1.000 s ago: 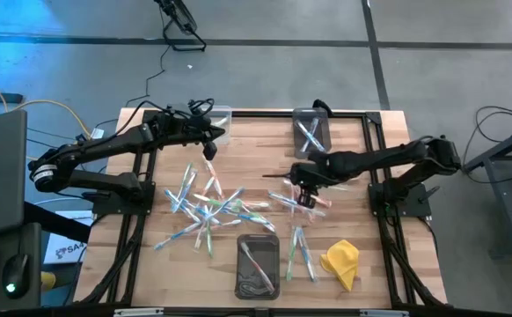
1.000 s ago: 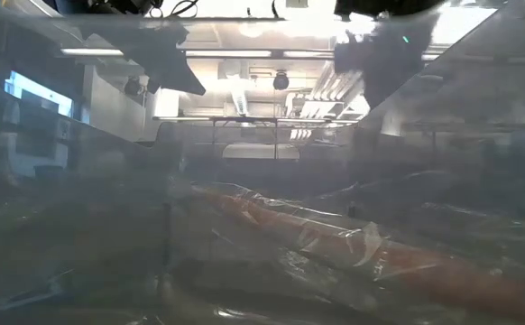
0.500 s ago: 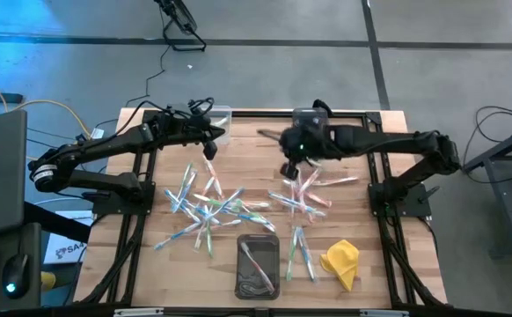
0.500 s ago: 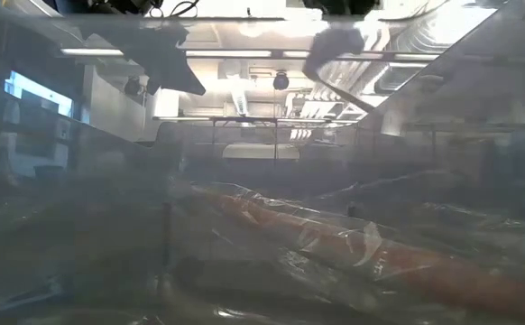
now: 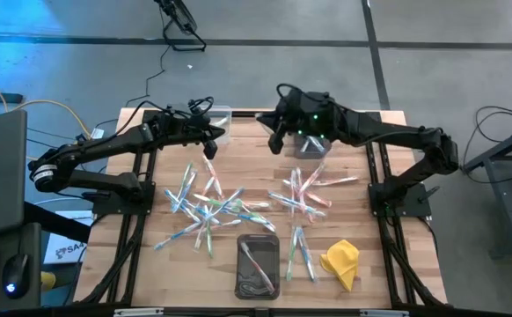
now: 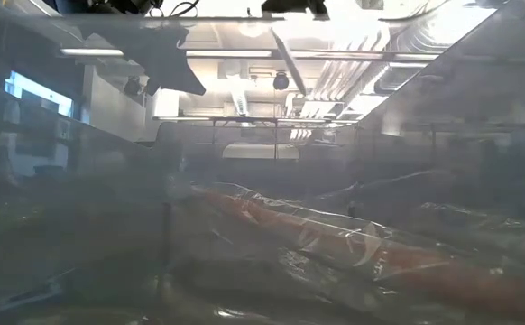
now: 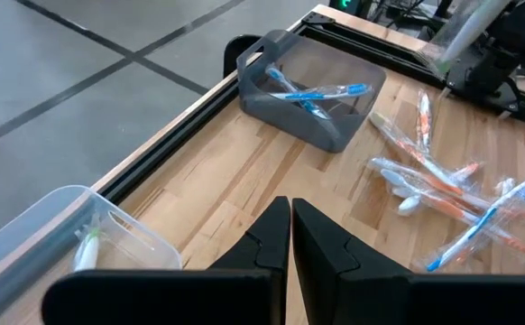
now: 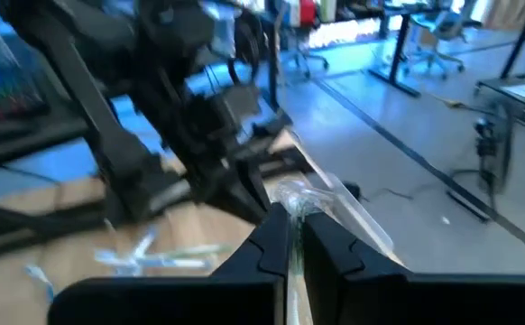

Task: Pick & Place Toothbrushes
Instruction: Put the green toothbrush into the transparent bin

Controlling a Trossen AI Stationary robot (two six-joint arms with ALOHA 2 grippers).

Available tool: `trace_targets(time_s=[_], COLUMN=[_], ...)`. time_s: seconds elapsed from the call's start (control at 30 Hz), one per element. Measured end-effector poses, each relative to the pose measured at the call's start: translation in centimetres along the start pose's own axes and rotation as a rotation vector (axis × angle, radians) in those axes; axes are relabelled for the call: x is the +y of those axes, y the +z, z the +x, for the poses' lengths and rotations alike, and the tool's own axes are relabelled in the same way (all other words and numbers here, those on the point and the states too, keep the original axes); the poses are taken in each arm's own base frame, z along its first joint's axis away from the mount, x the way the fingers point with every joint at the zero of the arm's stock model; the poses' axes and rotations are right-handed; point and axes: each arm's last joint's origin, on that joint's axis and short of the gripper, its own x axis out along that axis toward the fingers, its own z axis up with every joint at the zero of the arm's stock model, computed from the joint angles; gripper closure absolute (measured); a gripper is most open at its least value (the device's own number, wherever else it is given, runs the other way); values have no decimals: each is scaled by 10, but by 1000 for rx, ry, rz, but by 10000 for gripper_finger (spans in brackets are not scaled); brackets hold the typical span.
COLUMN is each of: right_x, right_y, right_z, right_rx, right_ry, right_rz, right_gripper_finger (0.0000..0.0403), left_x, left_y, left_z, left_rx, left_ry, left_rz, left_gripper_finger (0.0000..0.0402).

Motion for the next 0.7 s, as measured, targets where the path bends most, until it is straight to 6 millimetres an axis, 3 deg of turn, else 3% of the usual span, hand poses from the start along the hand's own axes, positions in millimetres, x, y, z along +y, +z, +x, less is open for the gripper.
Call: trace_targets(time_s=[0.3, 0.53, 0.7], right_x=[-1, -3, -2], right_y=[7, 11, 14], right_z=[0, 0, 0], right_rx=[-69, -104, -134], right_ry=[31, 38, 52], right_rz=[22, 26, 23], right_gripper_finger=[397, 397, 397], left_x=[0, -10, -12], left_y=[2, 25, 32], left_z=[0, -5, -4], left_rx=[-21, -261, -345], left_ry=[-9, -268, -303], left_rz=[44, 190, 200], left_gripper_finger=[387, 387, 387])
